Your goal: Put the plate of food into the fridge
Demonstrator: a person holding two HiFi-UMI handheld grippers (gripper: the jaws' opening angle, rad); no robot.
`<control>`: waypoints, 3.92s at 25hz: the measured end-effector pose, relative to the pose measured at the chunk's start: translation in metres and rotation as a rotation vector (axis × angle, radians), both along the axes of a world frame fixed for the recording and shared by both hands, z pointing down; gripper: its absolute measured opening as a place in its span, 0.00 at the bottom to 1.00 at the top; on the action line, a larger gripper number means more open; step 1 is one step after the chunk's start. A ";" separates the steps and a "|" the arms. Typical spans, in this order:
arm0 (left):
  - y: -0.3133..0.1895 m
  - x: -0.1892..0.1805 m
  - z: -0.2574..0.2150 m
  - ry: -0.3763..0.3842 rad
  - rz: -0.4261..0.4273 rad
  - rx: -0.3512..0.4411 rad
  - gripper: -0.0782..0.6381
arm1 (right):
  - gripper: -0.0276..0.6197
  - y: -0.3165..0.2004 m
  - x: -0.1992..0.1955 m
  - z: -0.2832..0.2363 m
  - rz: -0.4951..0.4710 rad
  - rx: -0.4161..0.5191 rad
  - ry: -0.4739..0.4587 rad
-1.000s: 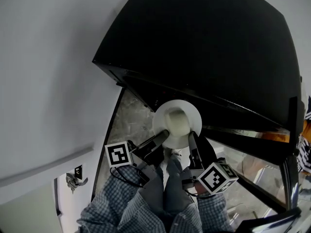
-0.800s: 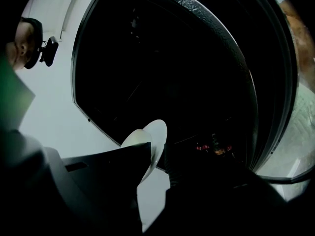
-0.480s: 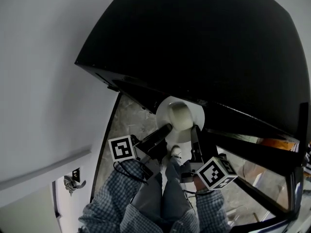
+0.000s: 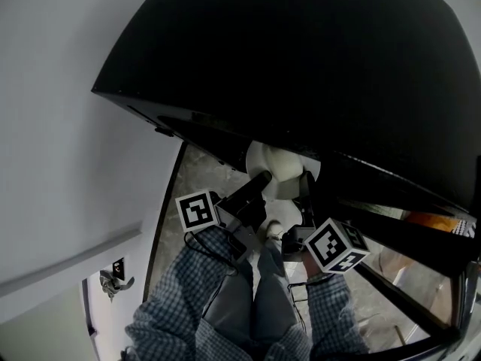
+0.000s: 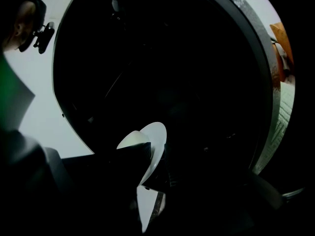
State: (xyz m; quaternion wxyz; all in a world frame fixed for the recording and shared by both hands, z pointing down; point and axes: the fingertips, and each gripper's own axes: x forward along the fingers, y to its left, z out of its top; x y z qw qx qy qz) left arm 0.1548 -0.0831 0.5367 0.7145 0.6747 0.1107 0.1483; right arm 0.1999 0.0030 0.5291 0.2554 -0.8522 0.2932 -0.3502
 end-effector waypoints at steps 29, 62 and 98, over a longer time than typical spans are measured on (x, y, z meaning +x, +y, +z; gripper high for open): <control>-0.008 0.033 0.035 -0.046 -0.062 0.008 0.16 | 0.19 -0.005 0.000 0.032 -0.096 -0.121 -0.017; -0.002 0.044 0.025 -0.021 -0.067 -0.041 0.16 | 0.10 -0.041 -0.042 0.030 -0.961 -1.301 1.043; -0.008 -0.011 0.017 -0.021 -0.045 0.018 0.18 | 0.10 -0.050 0.002 0.030 -0.778 -1.181 0.878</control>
